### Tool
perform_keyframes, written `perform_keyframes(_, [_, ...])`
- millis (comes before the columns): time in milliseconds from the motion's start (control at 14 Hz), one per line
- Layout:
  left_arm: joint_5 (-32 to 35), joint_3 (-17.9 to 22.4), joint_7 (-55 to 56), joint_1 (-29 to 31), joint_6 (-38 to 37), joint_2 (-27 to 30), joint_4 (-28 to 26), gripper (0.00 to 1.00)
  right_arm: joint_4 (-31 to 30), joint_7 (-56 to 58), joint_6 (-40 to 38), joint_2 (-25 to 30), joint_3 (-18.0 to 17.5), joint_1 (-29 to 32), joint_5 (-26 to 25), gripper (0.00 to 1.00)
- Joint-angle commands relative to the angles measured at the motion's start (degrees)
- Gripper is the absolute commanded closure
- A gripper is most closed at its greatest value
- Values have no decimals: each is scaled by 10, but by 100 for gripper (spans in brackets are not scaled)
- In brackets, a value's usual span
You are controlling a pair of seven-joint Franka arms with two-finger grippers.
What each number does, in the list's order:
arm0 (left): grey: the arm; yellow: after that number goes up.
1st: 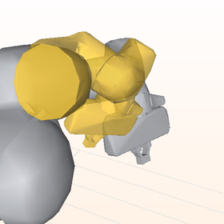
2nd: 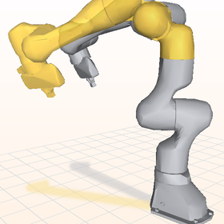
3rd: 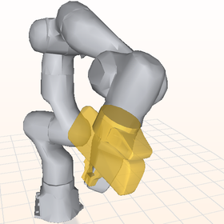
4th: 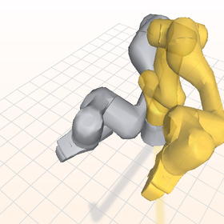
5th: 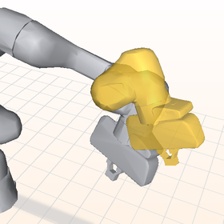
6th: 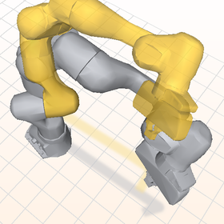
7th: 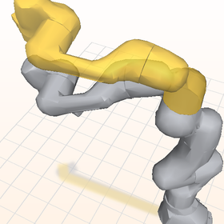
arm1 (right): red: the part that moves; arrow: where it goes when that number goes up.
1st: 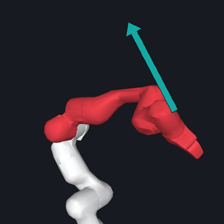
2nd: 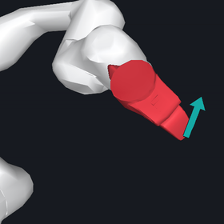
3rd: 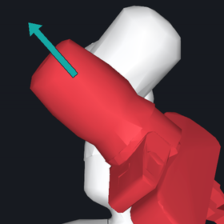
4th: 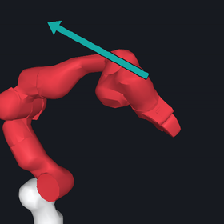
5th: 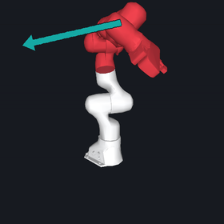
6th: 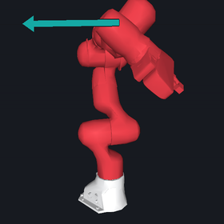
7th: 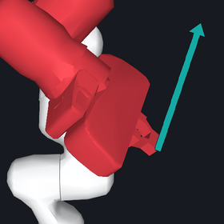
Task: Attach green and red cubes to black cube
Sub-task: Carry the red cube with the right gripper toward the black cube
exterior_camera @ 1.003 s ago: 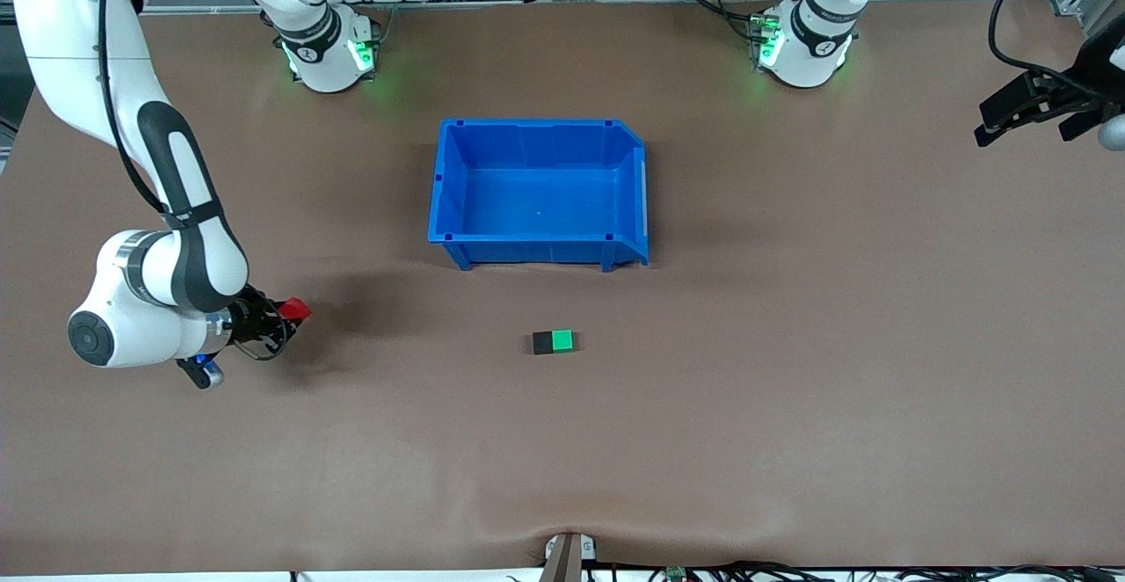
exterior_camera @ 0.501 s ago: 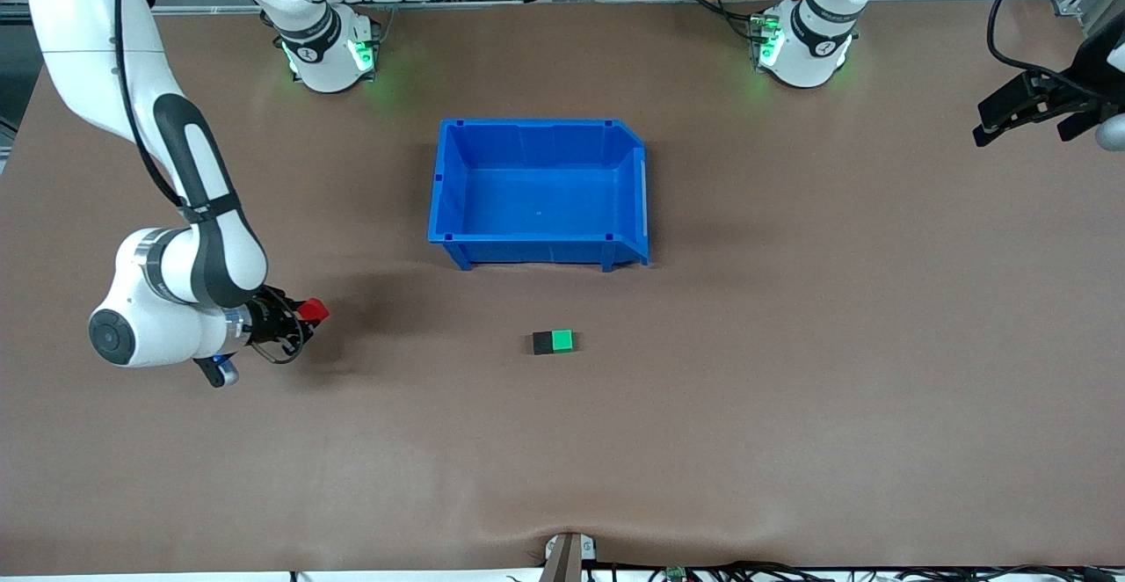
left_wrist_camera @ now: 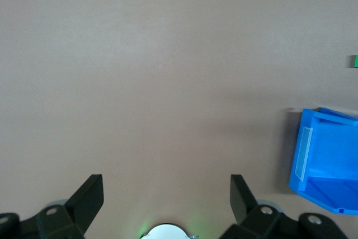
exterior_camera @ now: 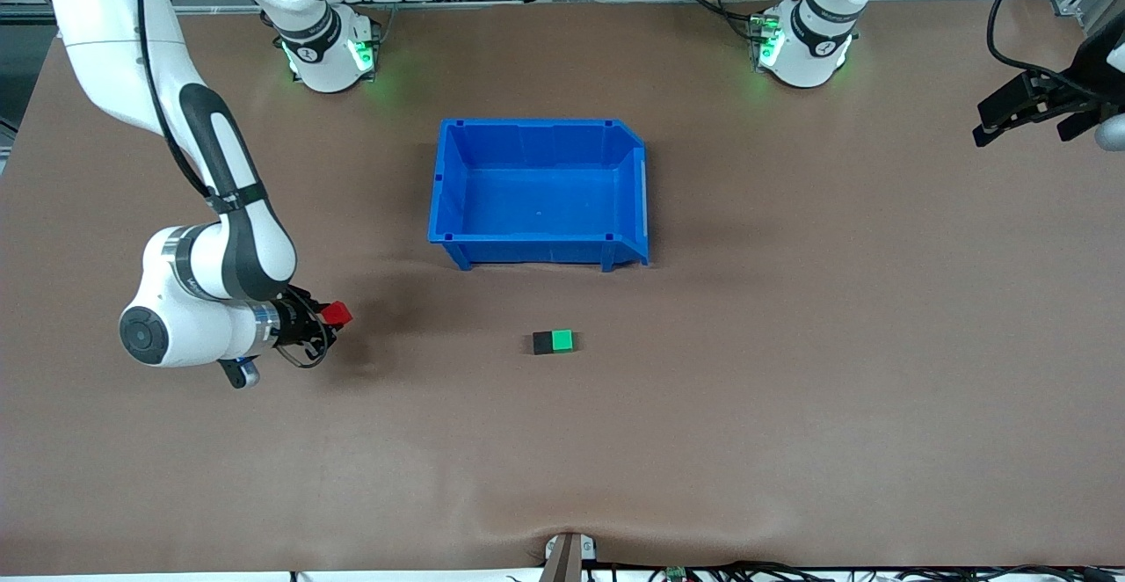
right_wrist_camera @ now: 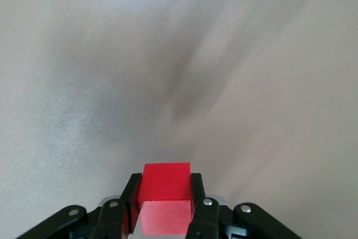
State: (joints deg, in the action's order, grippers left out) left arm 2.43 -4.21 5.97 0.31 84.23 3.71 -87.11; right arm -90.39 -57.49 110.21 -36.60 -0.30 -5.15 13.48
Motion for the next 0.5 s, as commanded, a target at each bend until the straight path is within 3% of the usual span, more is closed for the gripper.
perform_keyframes(0, [5, -3, -2, 2, 3, 5, -4, 0, 5, -29, -7, 7, 2, -10, 10, 100])
perform_keyframes(430, [5, -3, -1, 2, 2, 6, -4, 0, 18, -63, -3, 5, 3, -33, 36, 100])
